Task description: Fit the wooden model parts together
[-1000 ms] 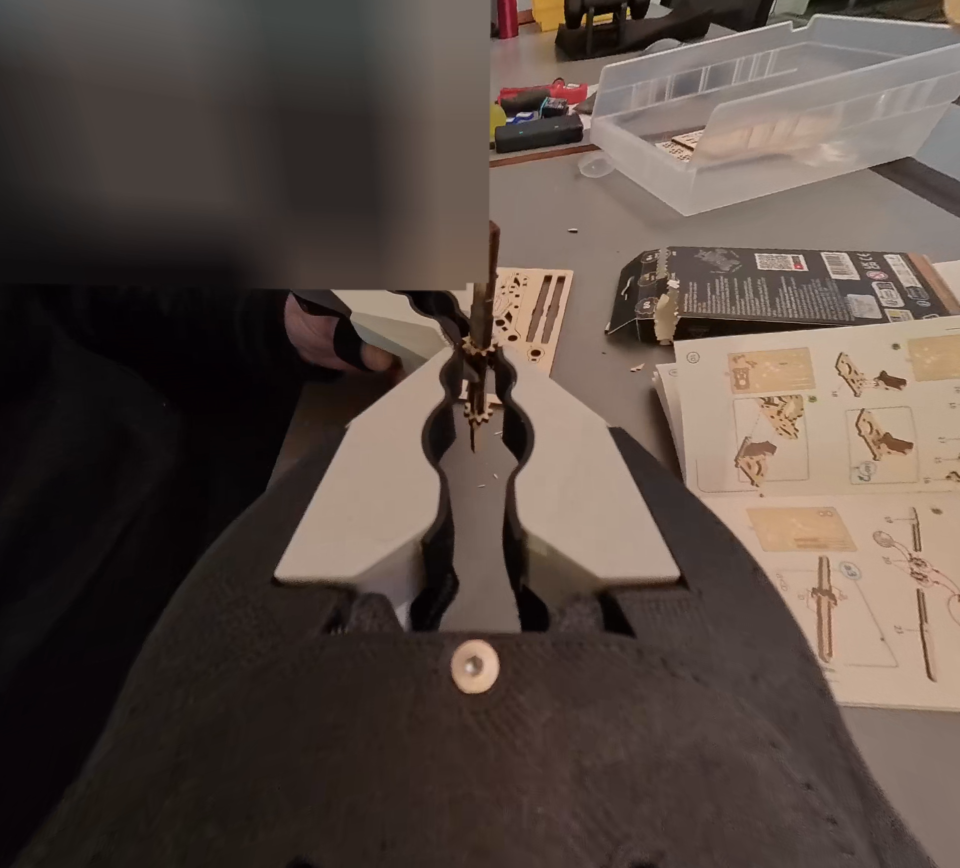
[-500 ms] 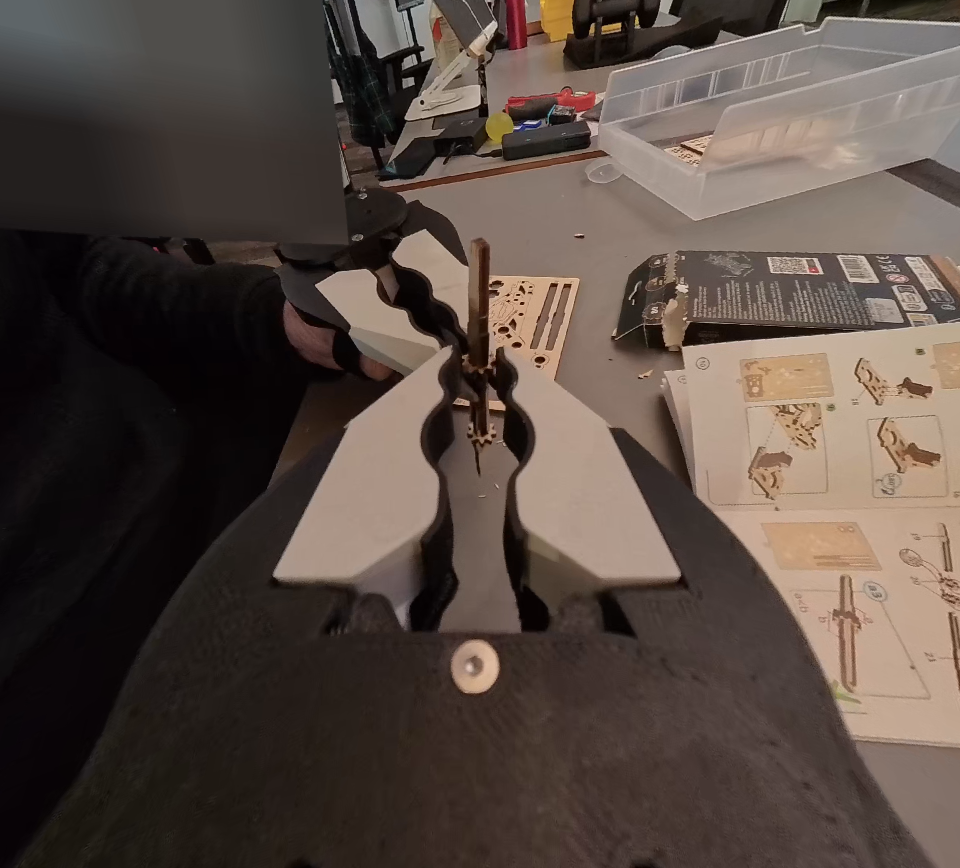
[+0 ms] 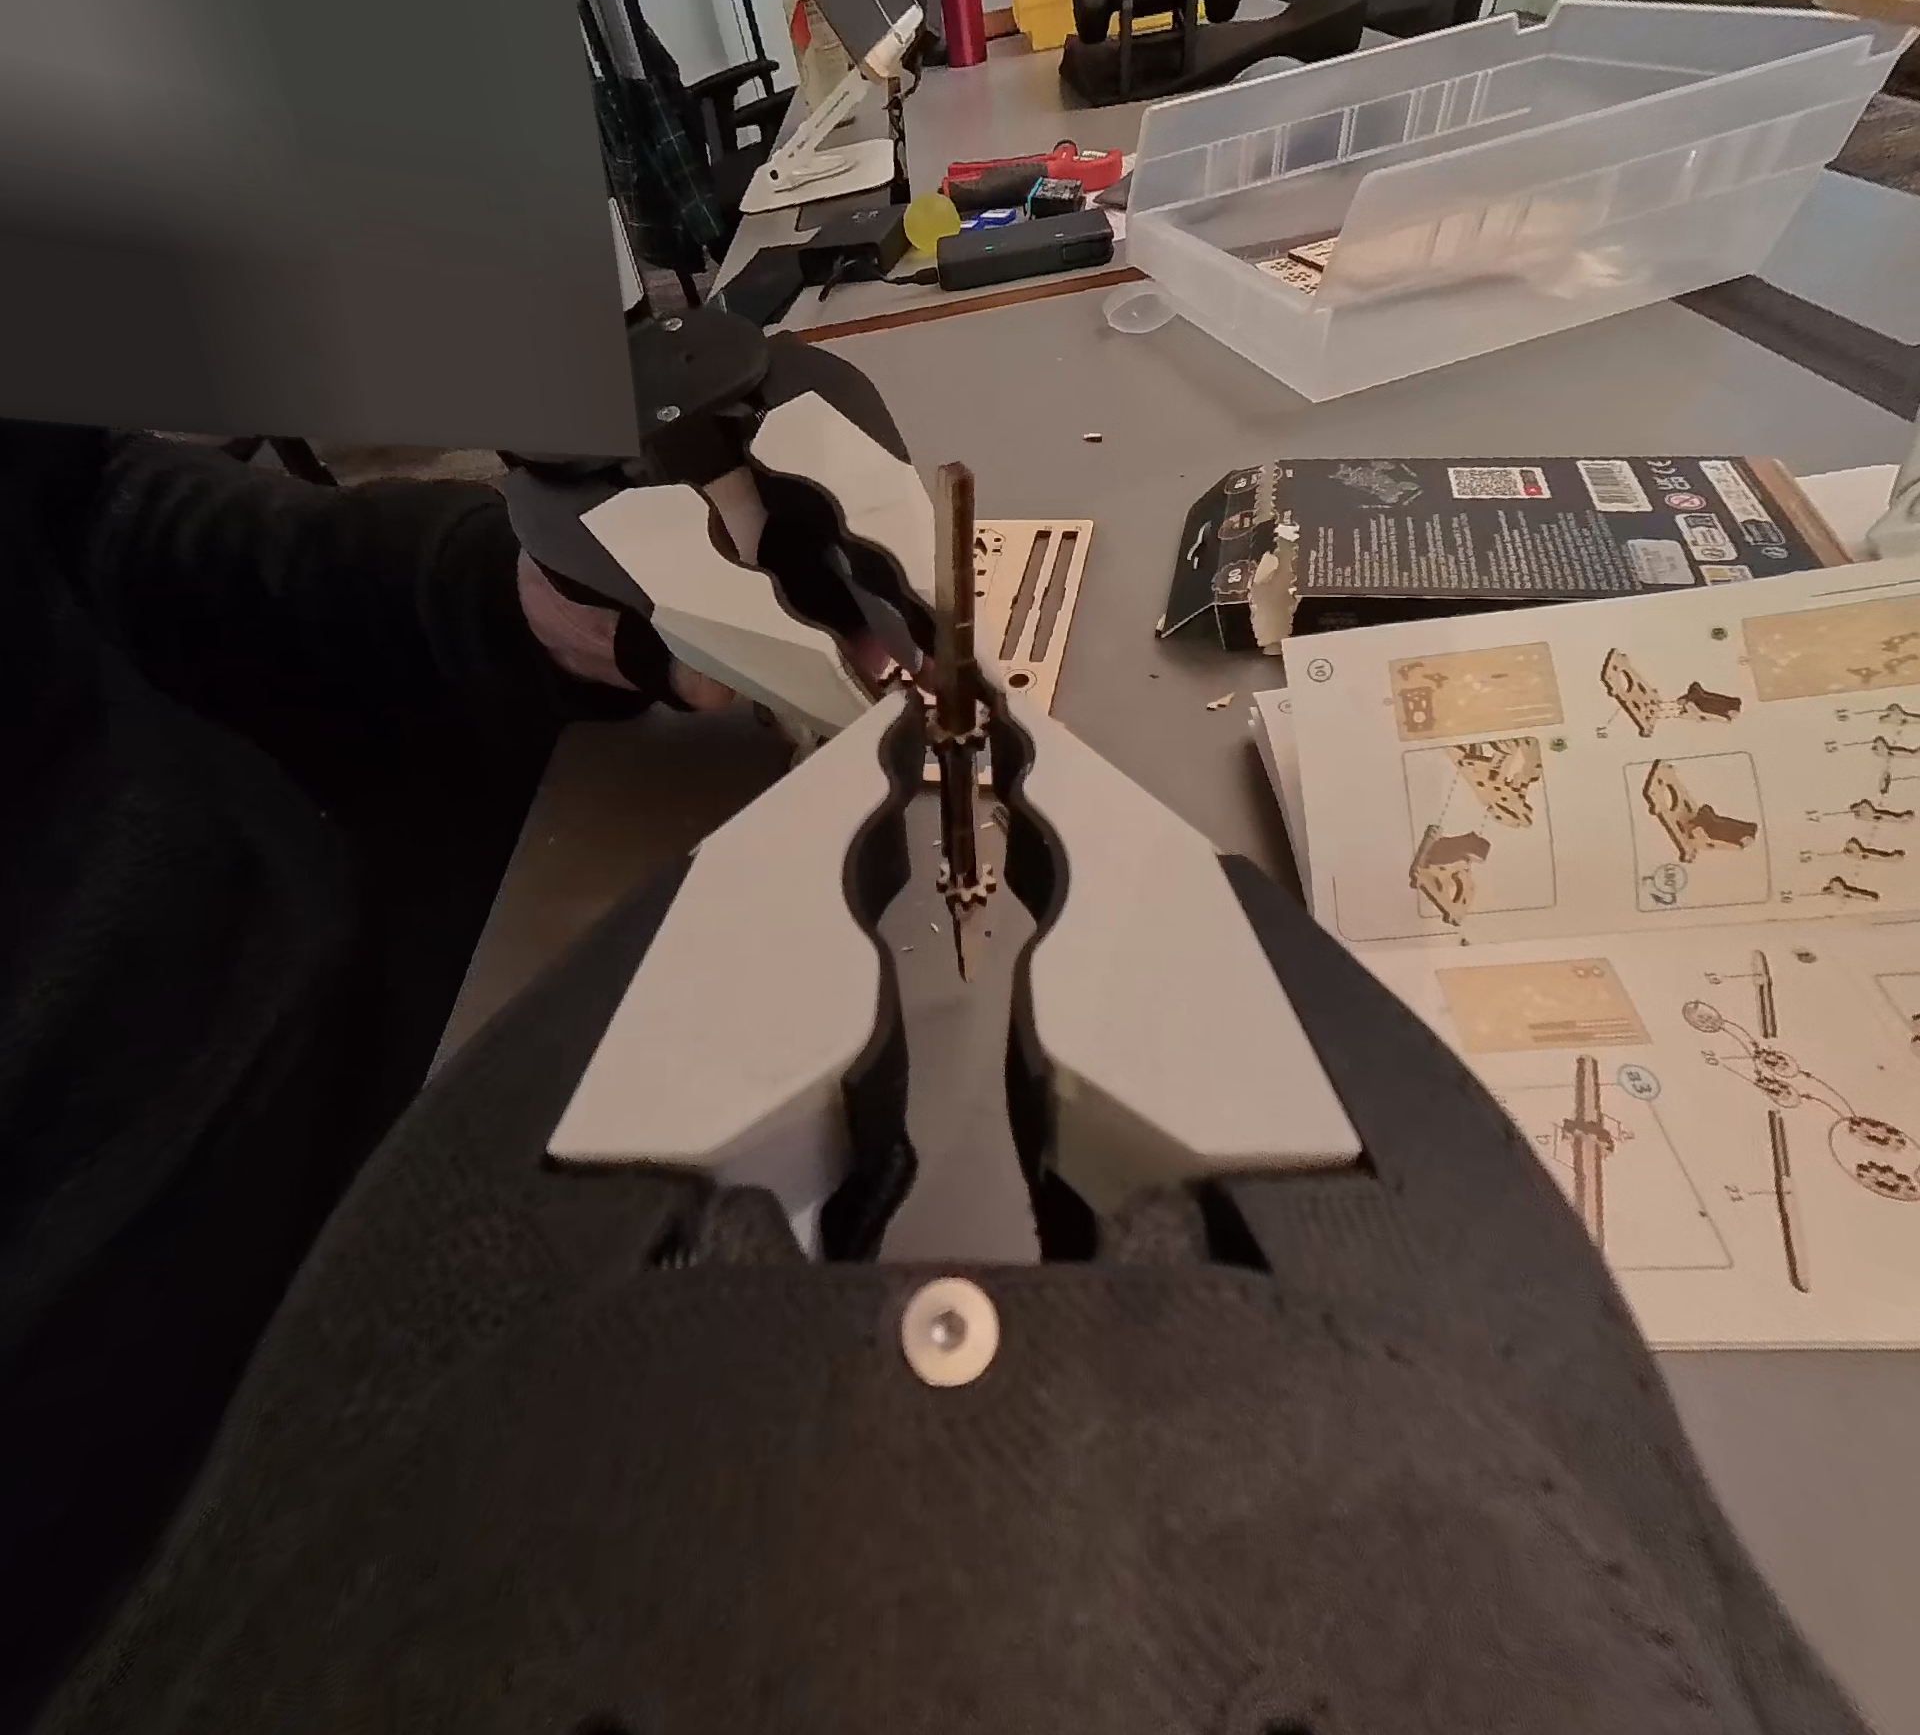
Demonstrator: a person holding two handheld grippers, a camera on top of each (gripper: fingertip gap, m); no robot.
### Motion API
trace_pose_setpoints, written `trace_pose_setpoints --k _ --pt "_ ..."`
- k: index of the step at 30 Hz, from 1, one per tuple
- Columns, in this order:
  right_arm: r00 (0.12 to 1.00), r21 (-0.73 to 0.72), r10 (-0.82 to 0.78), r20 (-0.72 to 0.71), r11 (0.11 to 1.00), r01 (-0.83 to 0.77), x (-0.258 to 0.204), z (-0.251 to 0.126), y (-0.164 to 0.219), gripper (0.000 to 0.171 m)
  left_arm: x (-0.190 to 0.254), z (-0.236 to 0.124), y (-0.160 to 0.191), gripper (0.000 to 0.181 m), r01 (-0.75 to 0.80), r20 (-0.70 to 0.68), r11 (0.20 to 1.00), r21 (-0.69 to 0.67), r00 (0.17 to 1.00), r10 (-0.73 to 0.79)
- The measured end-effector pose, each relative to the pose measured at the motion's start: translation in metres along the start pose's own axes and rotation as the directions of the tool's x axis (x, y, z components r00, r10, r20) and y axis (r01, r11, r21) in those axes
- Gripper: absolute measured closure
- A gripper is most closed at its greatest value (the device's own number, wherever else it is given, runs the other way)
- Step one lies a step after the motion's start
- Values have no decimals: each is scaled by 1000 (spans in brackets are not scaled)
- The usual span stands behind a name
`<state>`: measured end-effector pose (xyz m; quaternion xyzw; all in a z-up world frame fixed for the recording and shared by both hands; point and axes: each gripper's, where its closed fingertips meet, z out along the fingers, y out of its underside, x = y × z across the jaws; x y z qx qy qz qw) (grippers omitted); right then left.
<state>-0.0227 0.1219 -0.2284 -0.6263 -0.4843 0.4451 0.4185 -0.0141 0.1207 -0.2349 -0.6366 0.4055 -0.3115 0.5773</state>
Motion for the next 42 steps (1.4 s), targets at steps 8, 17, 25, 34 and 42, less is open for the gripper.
trace_pose_setpoints --k 8,17,25,34,42 --pt "1000 5 18 11 1000 -18 2 2 6 162 1 0 6 169 -73 -18 997 -35 997 73" --pt "999 12 37 15 999 -37 4 2 9 161 3 3 7 167 -74 -41 996 -39 997 73" --pt "999 26 32 -12 999 -32 9 0 7 149 -2 2 8 163 -63 -29 997 -39 998 61" --pt "997 -42 -49 -52 998 47 2 11 10 157 -7 0 19 154 -78 3 989 -124 997 79" --pt "973 -146 -66 -223 989 33 19 -3 27 153 -21 -35 6 154 -71 120 991 -109 989 84"
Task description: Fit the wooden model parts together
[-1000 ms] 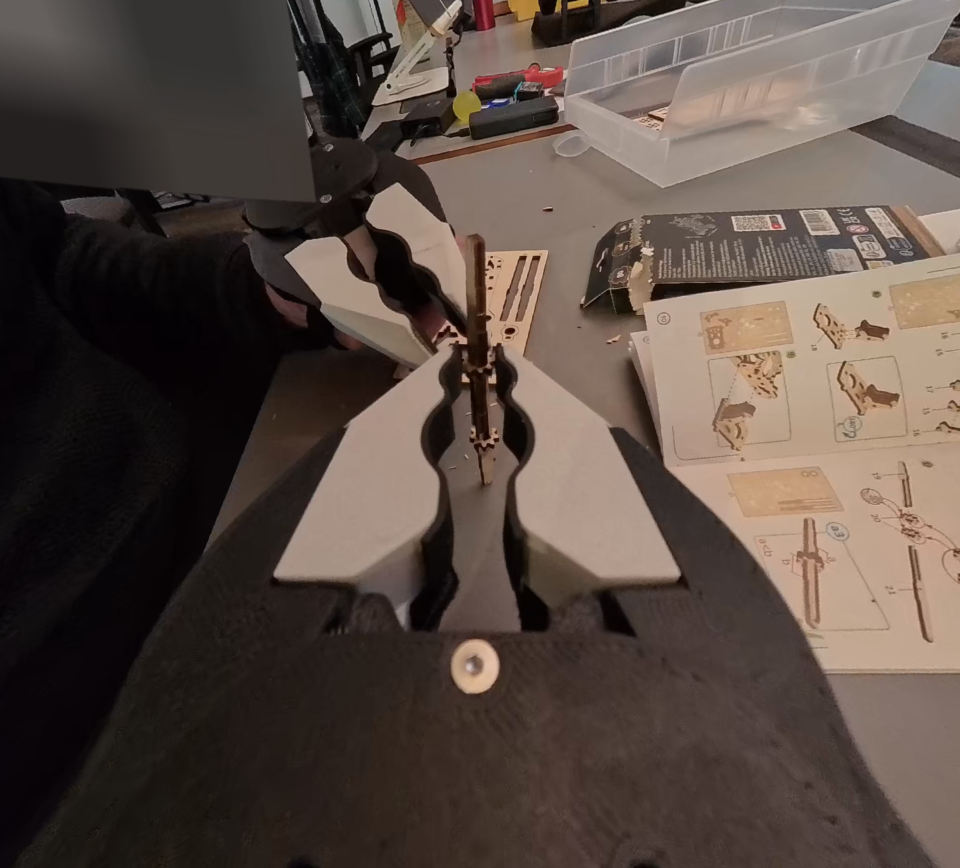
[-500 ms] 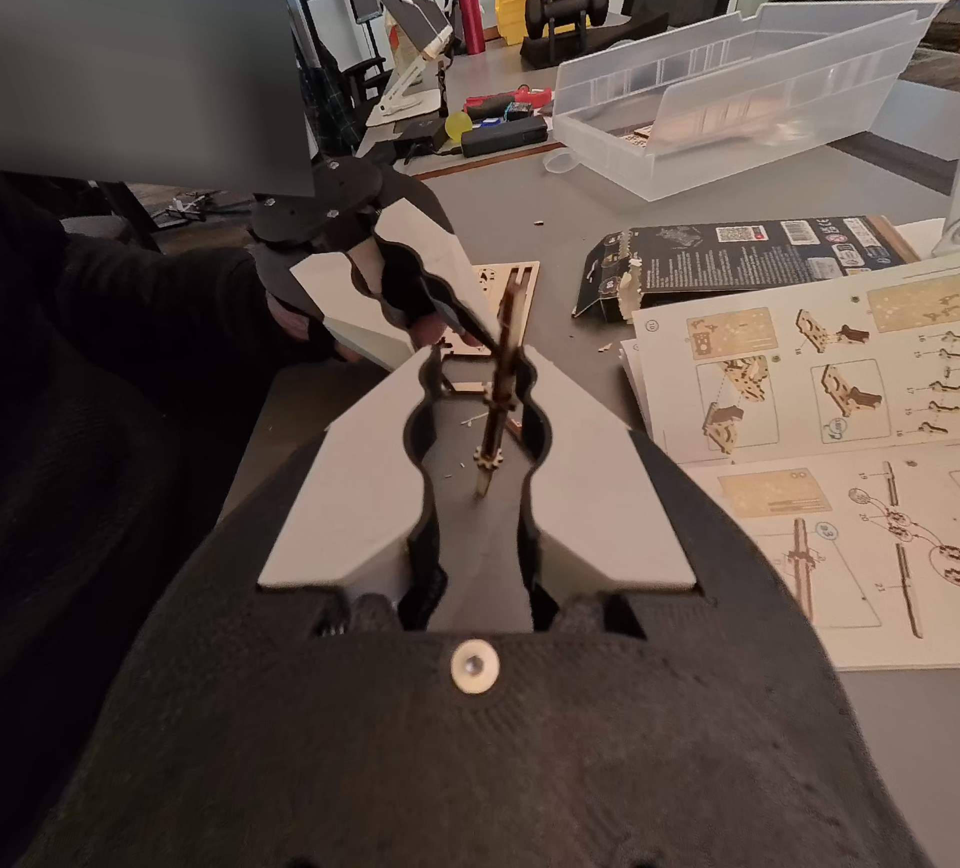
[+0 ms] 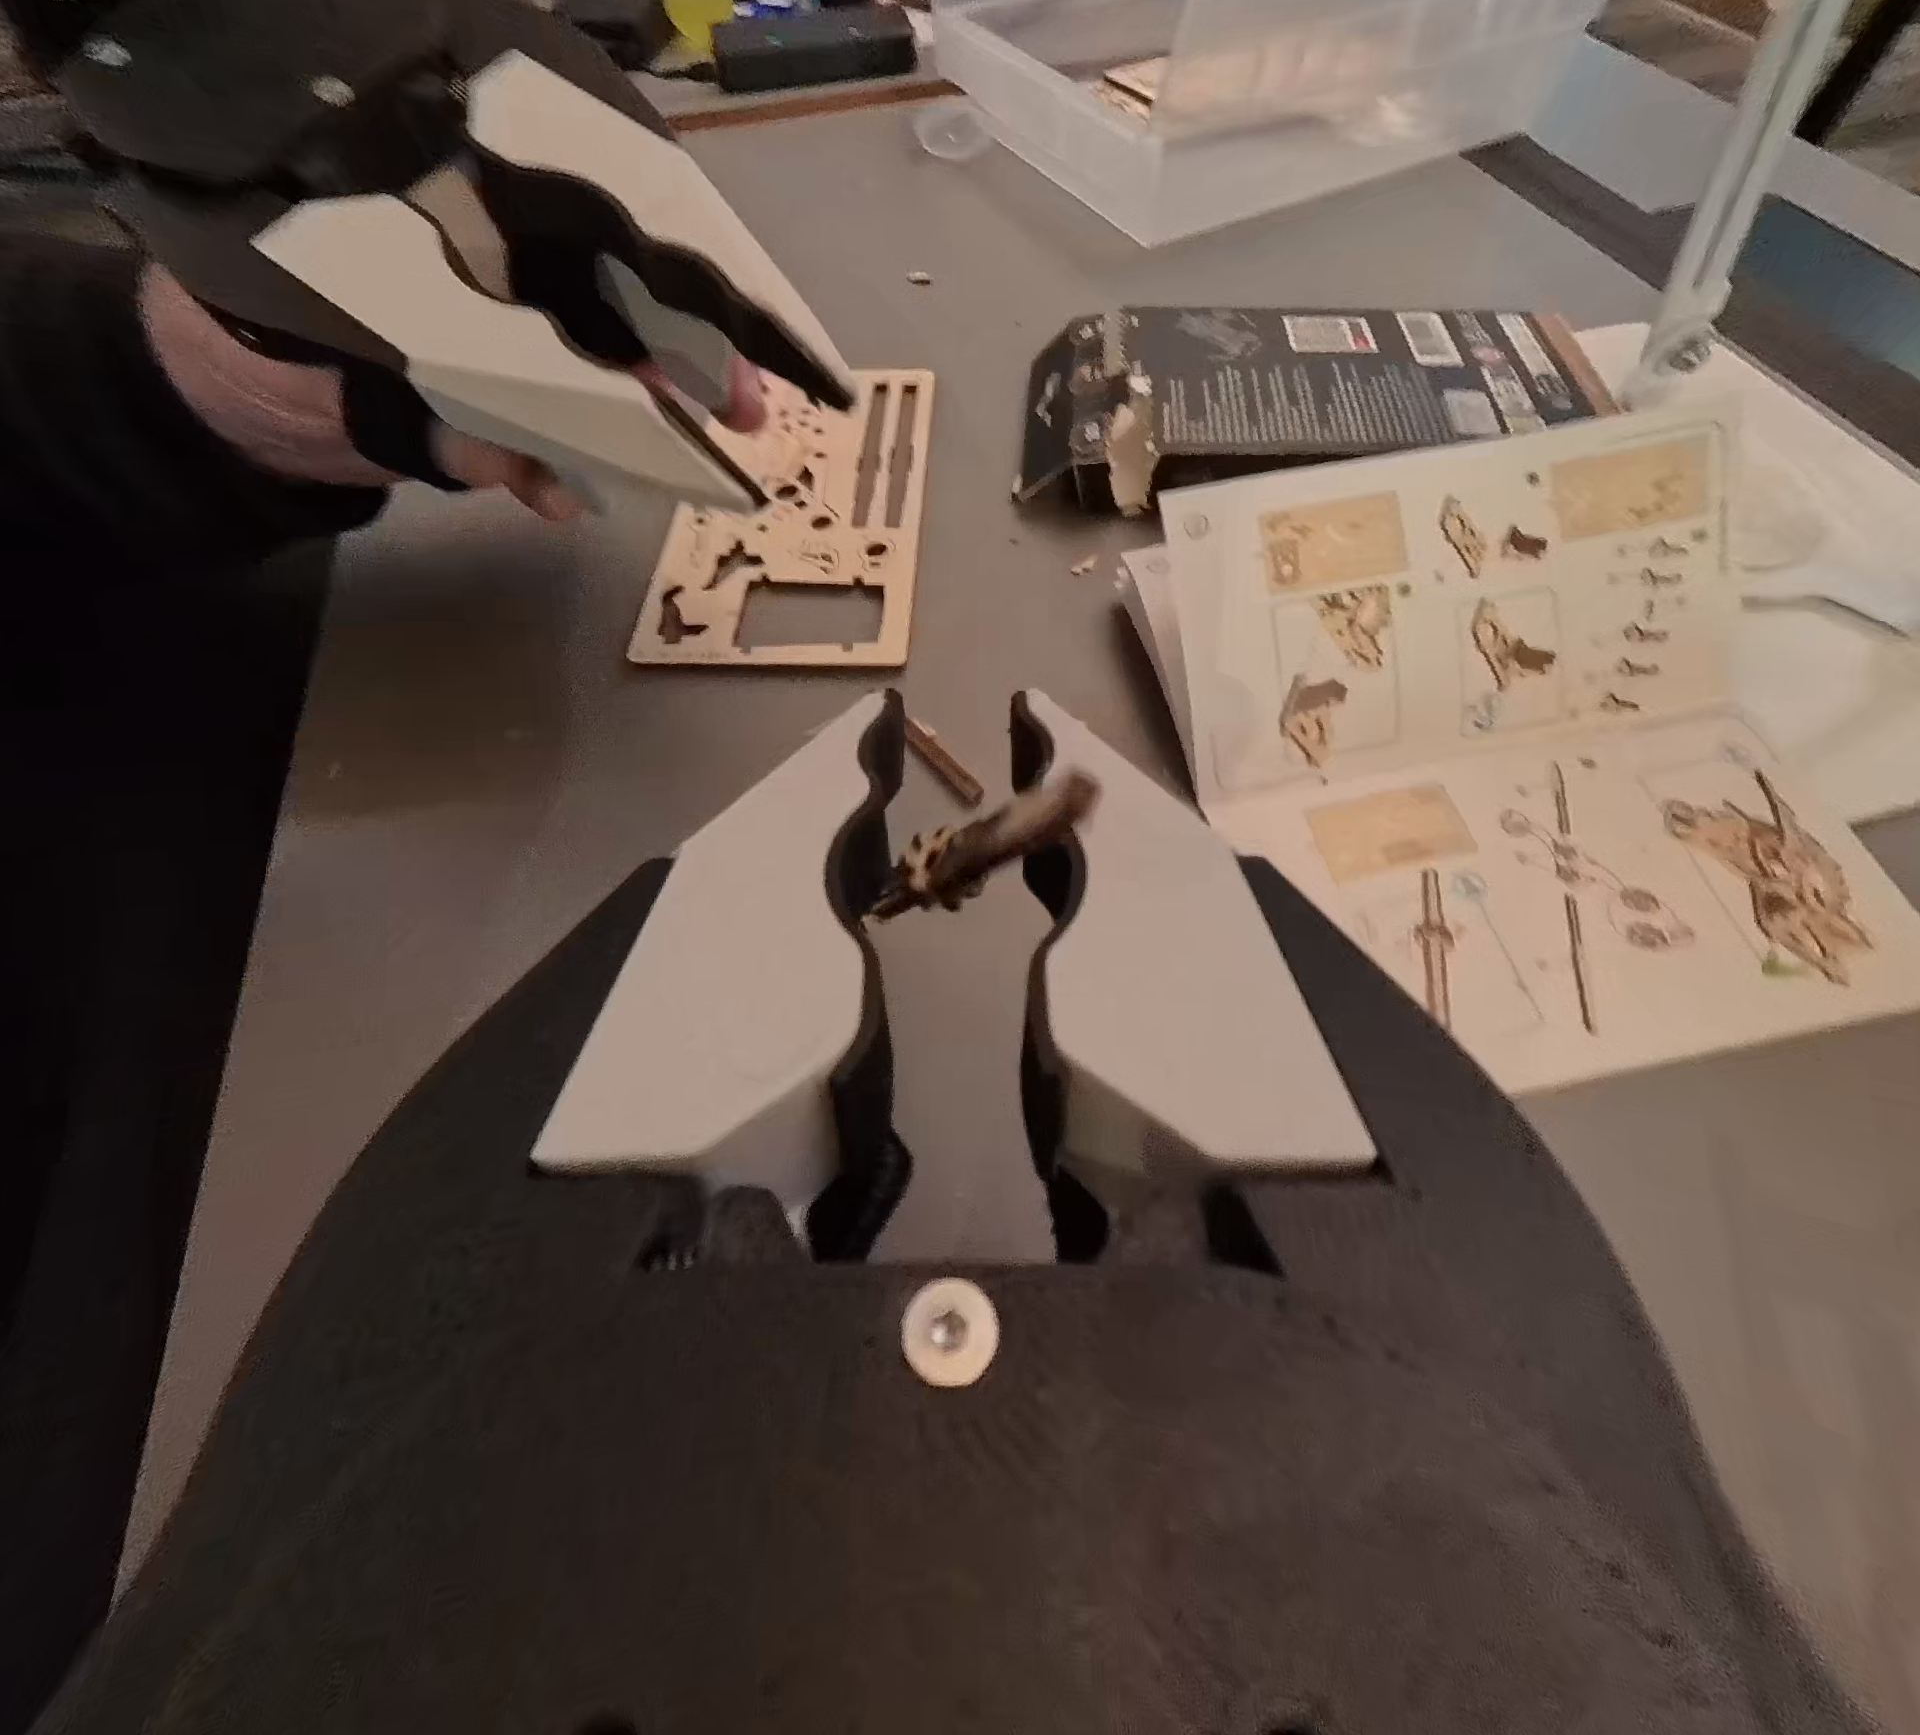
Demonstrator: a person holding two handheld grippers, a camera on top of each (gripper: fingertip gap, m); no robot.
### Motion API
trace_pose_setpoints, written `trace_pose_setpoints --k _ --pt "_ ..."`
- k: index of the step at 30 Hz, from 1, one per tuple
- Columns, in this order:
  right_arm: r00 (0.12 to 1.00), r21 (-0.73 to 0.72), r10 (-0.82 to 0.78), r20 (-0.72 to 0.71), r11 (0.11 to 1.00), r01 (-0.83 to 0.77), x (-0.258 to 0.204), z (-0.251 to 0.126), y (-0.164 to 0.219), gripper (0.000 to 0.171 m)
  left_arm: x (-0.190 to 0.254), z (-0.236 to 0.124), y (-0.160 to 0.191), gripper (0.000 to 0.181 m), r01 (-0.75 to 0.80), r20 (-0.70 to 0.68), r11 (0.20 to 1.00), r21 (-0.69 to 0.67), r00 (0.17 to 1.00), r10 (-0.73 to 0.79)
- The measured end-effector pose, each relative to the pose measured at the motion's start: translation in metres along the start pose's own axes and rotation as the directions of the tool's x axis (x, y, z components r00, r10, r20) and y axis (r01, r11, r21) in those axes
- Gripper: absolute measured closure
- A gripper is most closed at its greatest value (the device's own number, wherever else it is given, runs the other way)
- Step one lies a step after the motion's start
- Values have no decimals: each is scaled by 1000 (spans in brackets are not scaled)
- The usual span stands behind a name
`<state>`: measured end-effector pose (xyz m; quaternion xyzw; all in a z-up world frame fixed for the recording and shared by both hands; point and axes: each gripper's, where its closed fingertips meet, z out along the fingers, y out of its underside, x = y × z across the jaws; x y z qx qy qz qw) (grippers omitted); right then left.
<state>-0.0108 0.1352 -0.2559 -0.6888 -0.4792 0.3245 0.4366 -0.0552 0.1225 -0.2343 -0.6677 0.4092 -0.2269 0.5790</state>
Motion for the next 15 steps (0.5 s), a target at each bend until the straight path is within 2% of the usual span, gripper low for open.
trace_pose_setpoints --k 4,7,11,15 --pt "996 -79 6 -85 997 -13 2 -8 17 139 -5 -6 4 151 4 43 1000 -20 999 -3" --pt "987 -175 -28 -158 984 0 7 -15 36 121 -8 -7 7 145 55 55 998 -31 997 -53" --pt "979 -247 25 -201 966 -75 14 -22 66 99 -7 -2 3 133 59 63 997 -58 997 -55" --pt "969 -272 8 -249 959 -78 18 -34 75 89 -4 4 -2 129 70 61 996 -63 996 -66"
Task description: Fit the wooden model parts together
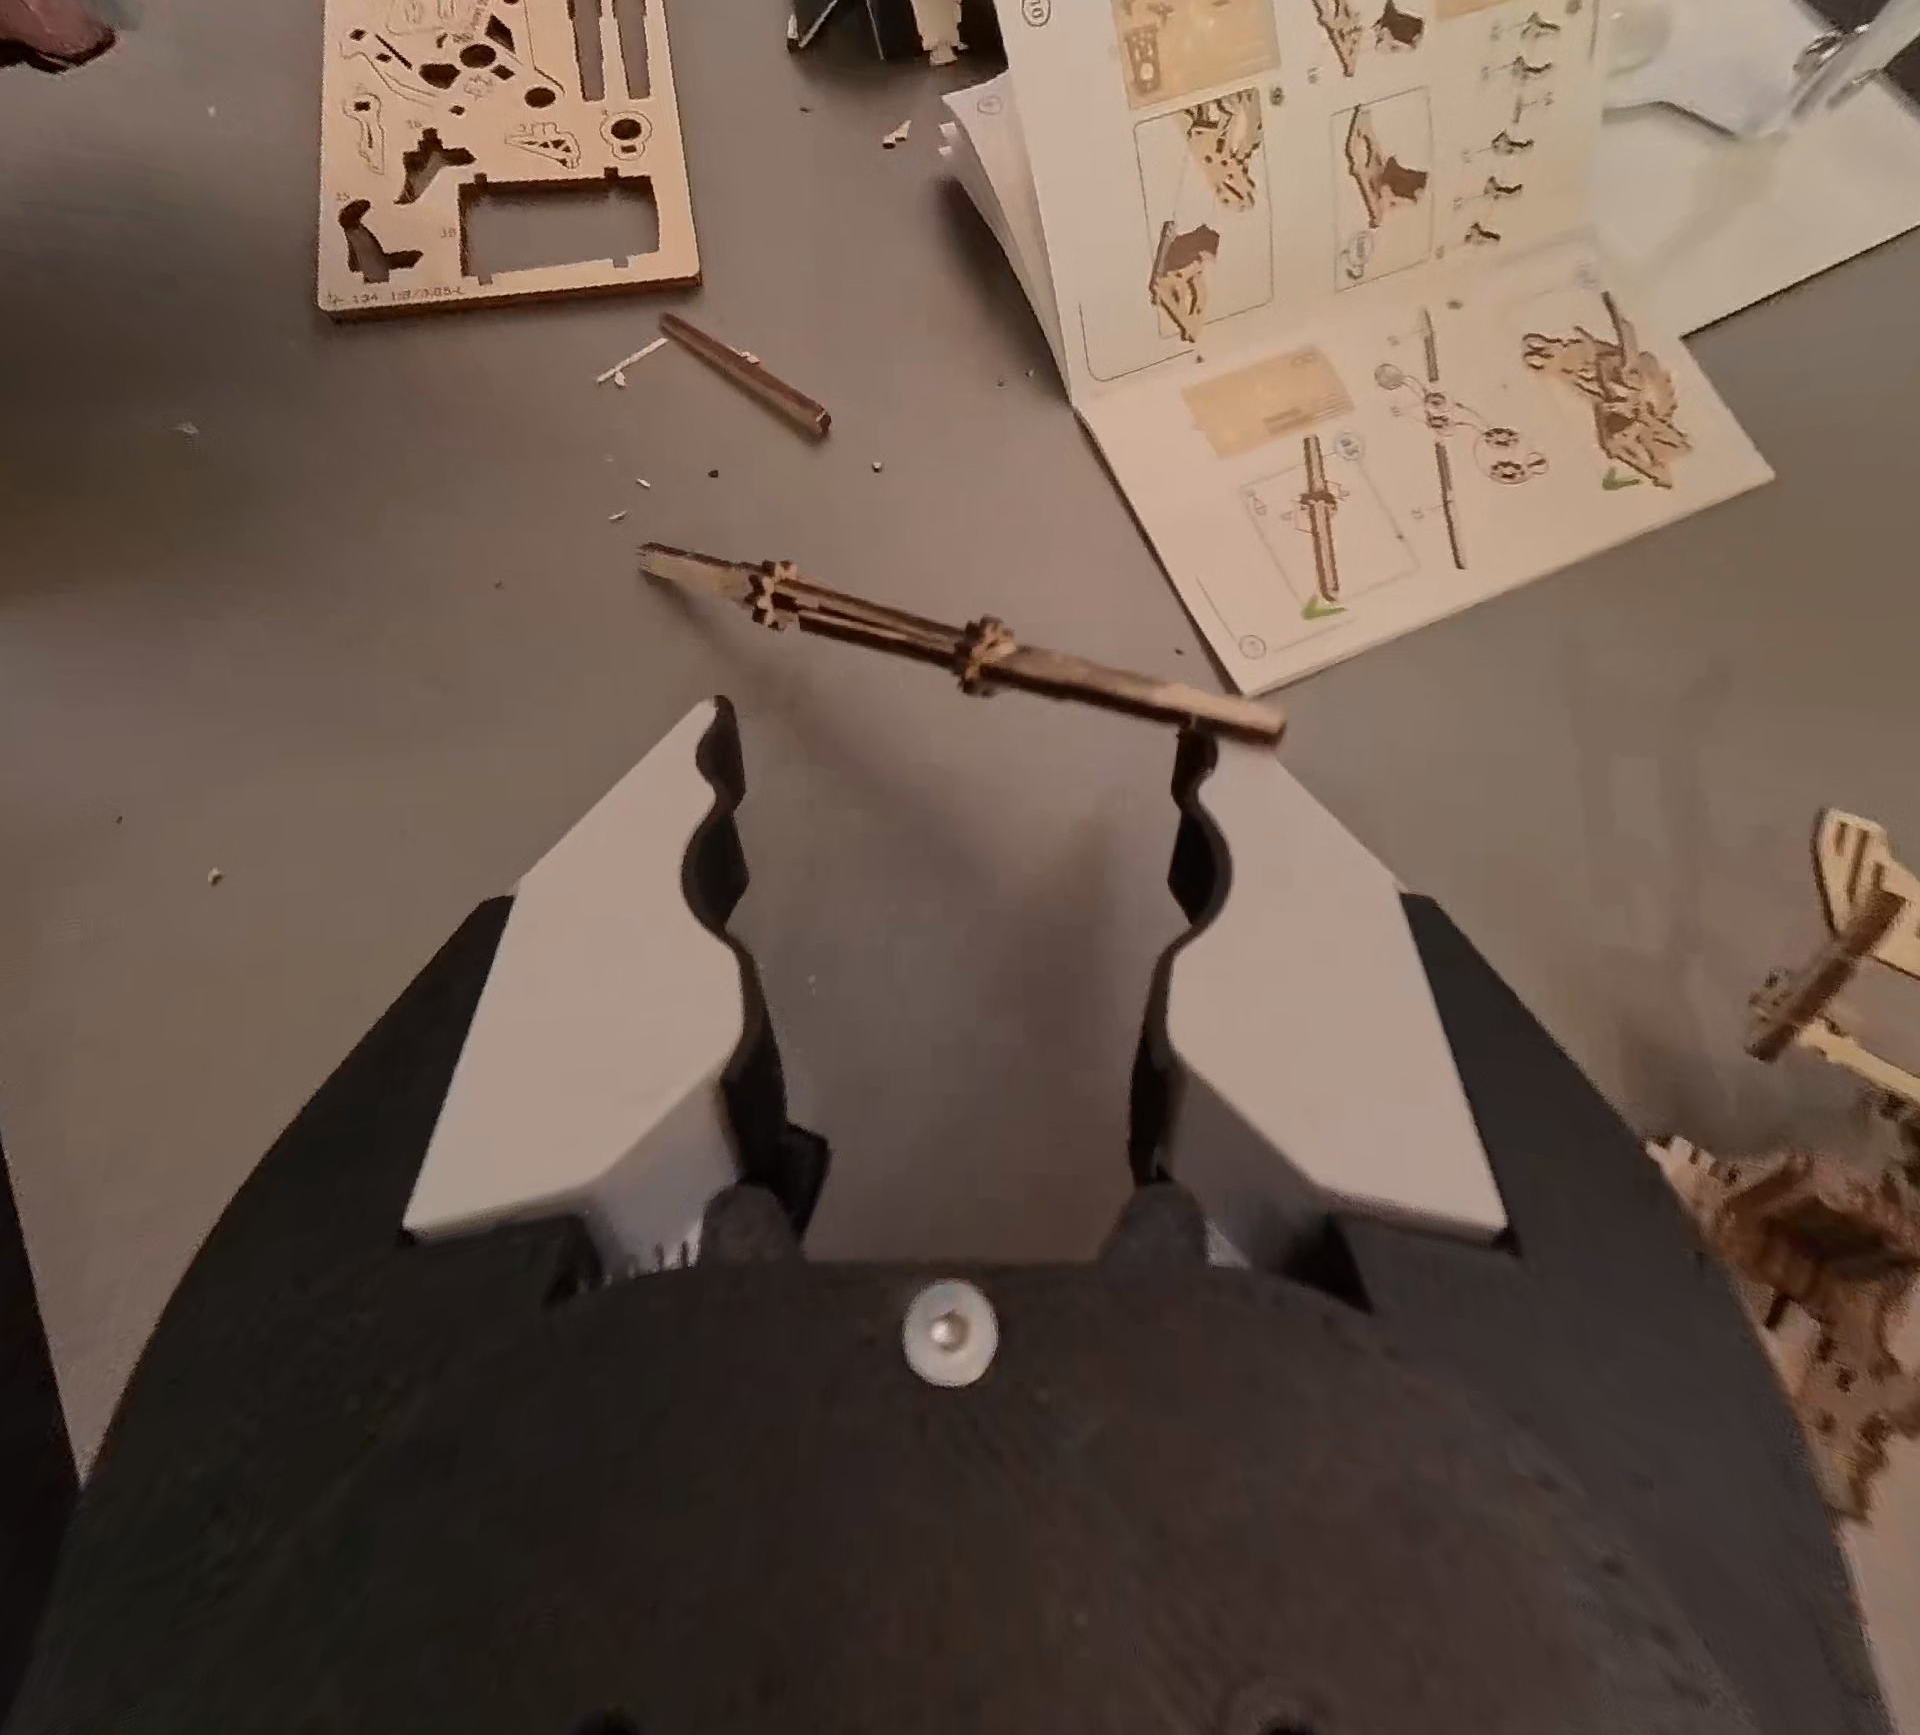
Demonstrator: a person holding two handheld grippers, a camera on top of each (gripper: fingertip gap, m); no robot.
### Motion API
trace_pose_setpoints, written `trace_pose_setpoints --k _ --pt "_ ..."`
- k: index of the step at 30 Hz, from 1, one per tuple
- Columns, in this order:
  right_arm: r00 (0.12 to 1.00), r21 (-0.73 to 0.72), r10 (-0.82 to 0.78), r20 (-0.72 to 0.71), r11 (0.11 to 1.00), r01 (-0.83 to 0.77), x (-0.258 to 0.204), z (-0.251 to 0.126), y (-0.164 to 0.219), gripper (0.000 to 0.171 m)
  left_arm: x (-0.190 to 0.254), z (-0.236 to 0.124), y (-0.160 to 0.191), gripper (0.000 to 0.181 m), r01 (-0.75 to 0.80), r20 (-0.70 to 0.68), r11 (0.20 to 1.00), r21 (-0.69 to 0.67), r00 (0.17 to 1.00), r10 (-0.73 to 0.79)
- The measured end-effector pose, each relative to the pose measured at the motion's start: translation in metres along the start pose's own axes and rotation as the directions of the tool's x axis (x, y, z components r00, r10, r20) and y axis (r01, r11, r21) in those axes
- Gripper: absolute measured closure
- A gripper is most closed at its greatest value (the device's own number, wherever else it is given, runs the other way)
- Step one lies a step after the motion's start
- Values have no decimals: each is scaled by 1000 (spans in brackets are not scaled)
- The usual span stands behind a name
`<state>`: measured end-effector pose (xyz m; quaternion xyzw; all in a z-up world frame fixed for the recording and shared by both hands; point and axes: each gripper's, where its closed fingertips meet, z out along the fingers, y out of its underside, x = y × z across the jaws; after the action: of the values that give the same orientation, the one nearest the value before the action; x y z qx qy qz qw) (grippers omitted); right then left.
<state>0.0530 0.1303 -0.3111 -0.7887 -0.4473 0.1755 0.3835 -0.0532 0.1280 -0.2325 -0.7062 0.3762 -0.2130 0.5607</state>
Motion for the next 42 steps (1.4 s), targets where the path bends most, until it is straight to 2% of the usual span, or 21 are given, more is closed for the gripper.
trace_pose_setpoints --k 5,8,10,13,18,19,22,23,24,26,29,34,35,36,38,39,42 --pt "997 -6 19 -76 1000 -20 15 -22 1 77 5 6 -20 125 12 0 1000 29 1000 -12" --pt "993 25 46 -112 999 -43 23 -47 -6 79 9 7 -29 118 15 -5 999 30 1000 -15" --pt "990 55 84 -115 995 -78 28 -67 -9 87 10 7 -34 115 22 -5 999 25 1000 -22" --pt "984 110 121 -133 988 -107 36 -100 -9 84 10 0 -39 108 52 -10 999 1 999 -52" --pt "978 92 152 -143 986 -140 33 -134 23 66 -1 -21 -44 100 93 42 996 -4 995 -92" --pt "972 89 178 -151 982 -166 34 -136 32 69 -3 -24 -42 98 106 53 994 -13 993 -106" --pt "956 113 211 -201 975 -192 36 -139 46 93 -6 -33 -27 95 144 84 988 -61 987 -138" --pt "958 119 219 -184 973 -199 31 -136 47 94 -5 -36 -23 95 157 88 985 -70 985 -151" --pt "963 110 213 -165 974 -197 25 -132 50 91 -4 -39 -18 95 169 98 982 -86 982 -161" --pt "979 70 163 -124 985 -156 12 -121 55 73 0 -41 -3 93 181 101 974 -135 981 -168" --pt "990 29 116 -74 993 -114 -1 -106 58 67 3 -43 19 98 173 124 963 -205 981 -149" --pt "999 65 38 -26 997 -36 -17 -94 35 123 0 -56 49 119 109 176 945 -308 983 -56" --pt "999 43 38 -10 998 -38 -20 -90 35 124 4 -56 53 125 126 159 939 -319 984 -78" --pt "999 26 39 7 999 -39 -22 -84 36 114 10 -56 56 129 146 142 937 -316 984 -106" --pt "995 -34 20 93 999 -17 -35 -73 42 85 24 -52 59 123 175 108 935 -307 983 -149" --pt "990 -30 1 139 1000 3 -43 -71 39 81 32 -49 61 117 171 90 934 -313 985 -150" --pt "987 23 -29 158 999 25 -50 -64 23 90 54 -33 62 114 155 40 938 -311 988 -150"
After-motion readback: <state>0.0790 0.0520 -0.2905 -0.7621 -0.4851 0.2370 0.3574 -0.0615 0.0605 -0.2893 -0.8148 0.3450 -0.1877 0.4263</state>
